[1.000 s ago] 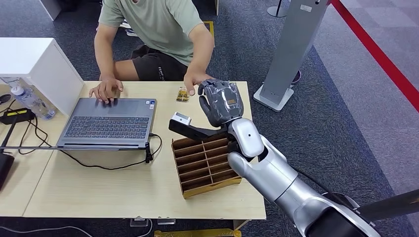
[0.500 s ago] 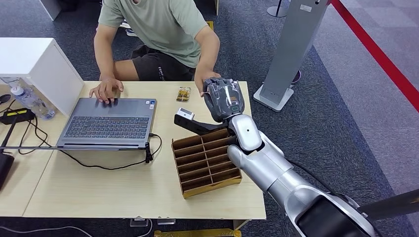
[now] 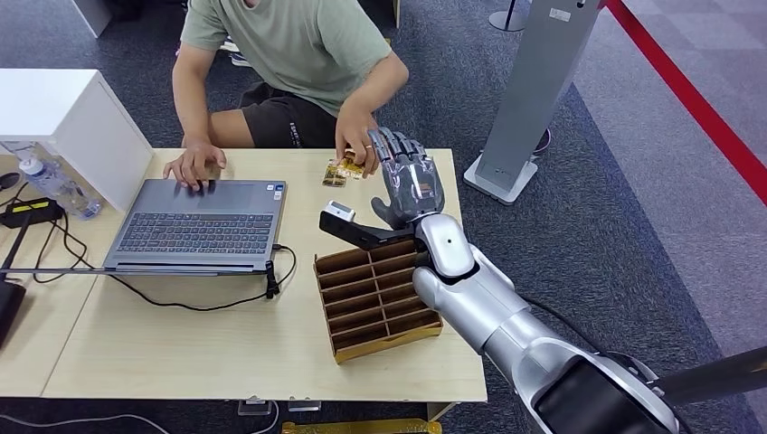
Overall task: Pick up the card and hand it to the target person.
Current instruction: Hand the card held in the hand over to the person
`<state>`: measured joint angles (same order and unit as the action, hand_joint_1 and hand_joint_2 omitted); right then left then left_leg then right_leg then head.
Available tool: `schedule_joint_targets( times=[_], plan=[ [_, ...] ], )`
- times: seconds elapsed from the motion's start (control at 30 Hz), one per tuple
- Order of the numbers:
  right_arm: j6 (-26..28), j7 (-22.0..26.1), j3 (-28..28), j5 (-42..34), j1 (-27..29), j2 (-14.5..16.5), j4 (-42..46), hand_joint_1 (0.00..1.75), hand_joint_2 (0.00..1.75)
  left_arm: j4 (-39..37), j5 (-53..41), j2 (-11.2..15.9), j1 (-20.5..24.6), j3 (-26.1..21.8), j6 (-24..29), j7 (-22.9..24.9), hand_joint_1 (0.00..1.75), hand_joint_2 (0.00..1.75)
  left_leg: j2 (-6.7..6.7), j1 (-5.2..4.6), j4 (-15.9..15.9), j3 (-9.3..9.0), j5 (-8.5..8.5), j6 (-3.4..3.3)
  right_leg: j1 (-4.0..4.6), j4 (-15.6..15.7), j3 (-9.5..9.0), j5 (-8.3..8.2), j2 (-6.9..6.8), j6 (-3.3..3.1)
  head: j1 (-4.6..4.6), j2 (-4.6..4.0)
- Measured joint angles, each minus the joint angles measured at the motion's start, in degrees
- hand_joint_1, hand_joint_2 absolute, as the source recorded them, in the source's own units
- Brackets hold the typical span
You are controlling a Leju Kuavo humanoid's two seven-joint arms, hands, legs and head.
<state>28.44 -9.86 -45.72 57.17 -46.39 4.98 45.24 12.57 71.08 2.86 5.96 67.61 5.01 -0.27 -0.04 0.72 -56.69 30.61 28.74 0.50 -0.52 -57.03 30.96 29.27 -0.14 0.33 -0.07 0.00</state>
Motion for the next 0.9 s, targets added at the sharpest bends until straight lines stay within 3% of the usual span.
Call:
schedule_joint_targets(
  times=[0.23,0.43,0.57,0.73,0.9],
  plan=[
    [0.2,1.1,0.0,-3.8,0.3,0.0,0.1,0.00,1.75,0.0,0.5,0.0,0.0,0.0,0.0,-0.2,0.00,0.00,0.00,0.00,0.0,-0.01,0.00,0.00,0.00,0.0,0.00,0.00,0.00,0.00,0.02,0.00],
    [1.0,4.0,1.2,-11.7,2.8,-0.5,3.7,0.00,1.75,0.0,1.0,0.0,-0.1,0.0,0.0,0.0,0.00,0.00,0.01,0.00,0.0,-0.03,0.00,0.00,0.00,0.0,0.02,0.00,0.01,0.00,-0.01,0.00],
    [-0.3,9.6,3.5,-25.3,8.2,-1.7,9.9,0.00,1.75,0.0,1.4,0.0,-0.1,0.0,0.1,0.2,0.00,0.00,0.01,0.00,0.0,-0.05,0.01,0.00,0.00,0.0,0.00,0.01,0.00,0.00,0.00,0.00],
    [-5.9,16.8,6.9,-41.1,16.9,-3.9,19.2,0.00,1.75,0.0,1.8,0.0,-0.3,0.0,0.2,0.4,0.00,0.00,0.00,0.00,0.0,-0.04,0.02,-0.01,0.00,0.0,0.02,0.01,0.01,0.01,0.02,0.00],
    [-8.4,20.6,10.4,-47.5,24.7,-6.6,28.1,0.00,1.75,0.0,2.1,0.0,-0.3,-0.1,0.5,0.7,0.00,0.00,0.00,0.00,0.0,-0.03,0.03,-0.01,0.00,0.0,0.02,0.01,0.01,0.01,0.03,0.00]
  ],
)
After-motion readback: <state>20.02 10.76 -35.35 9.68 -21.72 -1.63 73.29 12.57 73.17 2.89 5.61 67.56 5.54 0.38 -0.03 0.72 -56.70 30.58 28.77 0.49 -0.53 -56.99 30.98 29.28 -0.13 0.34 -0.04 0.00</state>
